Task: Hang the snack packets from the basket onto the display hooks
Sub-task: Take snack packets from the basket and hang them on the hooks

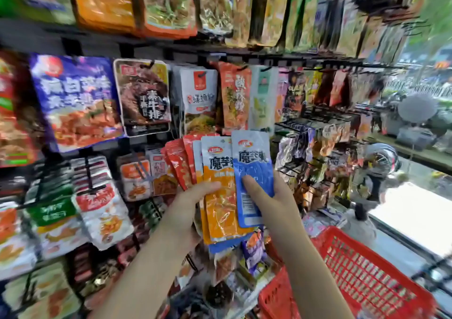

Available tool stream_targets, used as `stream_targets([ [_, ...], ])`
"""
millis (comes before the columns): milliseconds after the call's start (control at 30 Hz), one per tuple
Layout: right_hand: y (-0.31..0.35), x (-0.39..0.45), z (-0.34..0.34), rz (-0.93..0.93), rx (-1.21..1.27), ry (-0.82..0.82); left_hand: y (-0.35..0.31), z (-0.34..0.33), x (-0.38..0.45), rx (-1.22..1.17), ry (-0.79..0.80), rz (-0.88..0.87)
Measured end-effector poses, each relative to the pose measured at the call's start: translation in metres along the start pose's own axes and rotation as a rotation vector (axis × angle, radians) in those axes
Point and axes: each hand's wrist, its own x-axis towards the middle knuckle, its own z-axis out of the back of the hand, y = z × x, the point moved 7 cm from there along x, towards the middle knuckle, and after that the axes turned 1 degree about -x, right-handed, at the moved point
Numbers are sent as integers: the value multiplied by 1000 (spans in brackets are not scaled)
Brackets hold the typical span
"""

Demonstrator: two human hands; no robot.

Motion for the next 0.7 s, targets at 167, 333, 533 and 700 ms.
stream_targets([
  [167,39,-22,-56,109,76,-6,-73,53,-49,13,-127,-193],
  [333,105,-38,-134,511,-294,-19,-129,91,-88,90,-299,-449],
  [533,144,-42,-208,493,-177,197,-193,97,-121,61,-287,-664],
  [700,182,-27,-218,624,-138,104,-231,92,-132,83,-261,-749],
])
